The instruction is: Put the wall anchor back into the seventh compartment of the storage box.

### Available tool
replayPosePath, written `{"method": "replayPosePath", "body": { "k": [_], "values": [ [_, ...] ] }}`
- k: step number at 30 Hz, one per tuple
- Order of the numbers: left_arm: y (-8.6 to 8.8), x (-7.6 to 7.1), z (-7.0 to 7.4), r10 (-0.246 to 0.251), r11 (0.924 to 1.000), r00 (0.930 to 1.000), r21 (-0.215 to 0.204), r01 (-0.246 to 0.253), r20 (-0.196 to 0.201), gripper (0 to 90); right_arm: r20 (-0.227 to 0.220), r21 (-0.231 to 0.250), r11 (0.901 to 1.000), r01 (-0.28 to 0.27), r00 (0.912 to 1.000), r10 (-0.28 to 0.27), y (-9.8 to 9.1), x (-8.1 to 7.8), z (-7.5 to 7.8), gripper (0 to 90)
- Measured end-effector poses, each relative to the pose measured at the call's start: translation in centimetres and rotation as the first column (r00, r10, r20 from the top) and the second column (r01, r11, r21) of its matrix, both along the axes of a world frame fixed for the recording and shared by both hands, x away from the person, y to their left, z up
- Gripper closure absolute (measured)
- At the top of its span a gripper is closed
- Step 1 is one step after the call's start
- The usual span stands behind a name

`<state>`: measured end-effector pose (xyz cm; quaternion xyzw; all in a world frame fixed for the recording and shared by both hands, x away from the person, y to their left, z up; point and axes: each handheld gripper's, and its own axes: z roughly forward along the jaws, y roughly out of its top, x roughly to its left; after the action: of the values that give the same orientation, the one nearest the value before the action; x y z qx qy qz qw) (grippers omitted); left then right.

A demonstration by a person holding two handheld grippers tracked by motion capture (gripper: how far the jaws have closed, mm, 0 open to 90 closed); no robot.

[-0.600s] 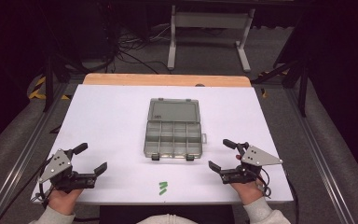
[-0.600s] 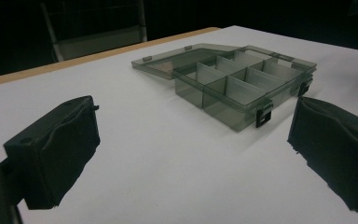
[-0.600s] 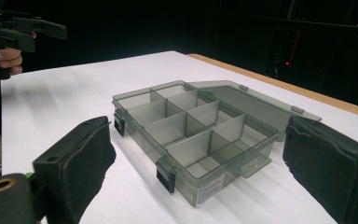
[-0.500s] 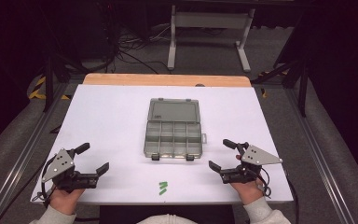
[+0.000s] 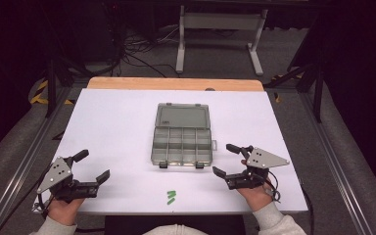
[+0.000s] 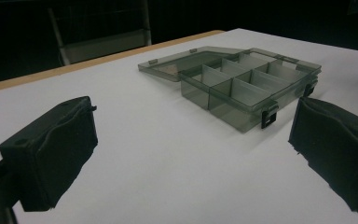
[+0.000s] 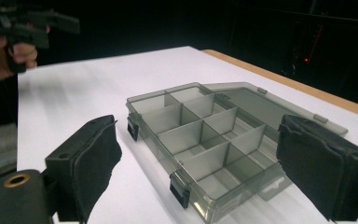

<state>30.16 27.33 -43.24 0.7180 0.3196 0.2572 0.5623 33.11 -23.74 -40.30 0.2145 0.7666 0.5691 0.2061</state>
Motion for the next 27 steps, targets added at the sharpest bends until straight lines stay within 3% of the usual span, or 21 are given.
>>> {"method": "replayPosePath", "body": {
  "k": [1,2,14,18,24,27],
  "values": [
    [0.0,-0.1,0.0,0.003,1.0,1.0,0.003,-0.004,0.003,1.3,0.004,-0.039,0.9992,-0.011,0.9999,0.011,0.4,0.2,0.4,12.9],
    [0.0,-0.2,0.0,0.006,0.9999,1.0,0.009,-0.006,-0.003,1.3,-0.001,-0.041,0.999,-0.017,0.9999,0.017,0.5,0.2,0.5,12.9],
    [-0.2,-0.2,0.0,0.026,0.9995,0.9996,0.015,-0.026,0.014,1.4,-0.036,0.004,0.9941,-0.109,0.9934,0.109,4.2,1.5,1.5,14.9],
    [-0.2,-0.1,-0.1,0.023,0.9995,0.9997,0.023,-0.023,-0.003,1.5,-0.037,0.01,0.9935,-0.114,0.9928,0.114,5.2,1.8,1.7,13.6],
    [-0.1,-0.1,-0.1,0.021,0.9996,0.9998,0.019,-0.021,0.0,1.7,-0.046,0.005,0.9865,-0.164,0.9854,0.164,6.8,1.9,1.9,15.6],
    [-0.1,0.0,-0.2,0.014,0.9997,0.9999,0.022,-0.014,-0.007,1.9,-0.074,0.0,0.9777,-0.21,0.9751,0.209,7.6,1.9,1.8,18.4]
  ]
}}
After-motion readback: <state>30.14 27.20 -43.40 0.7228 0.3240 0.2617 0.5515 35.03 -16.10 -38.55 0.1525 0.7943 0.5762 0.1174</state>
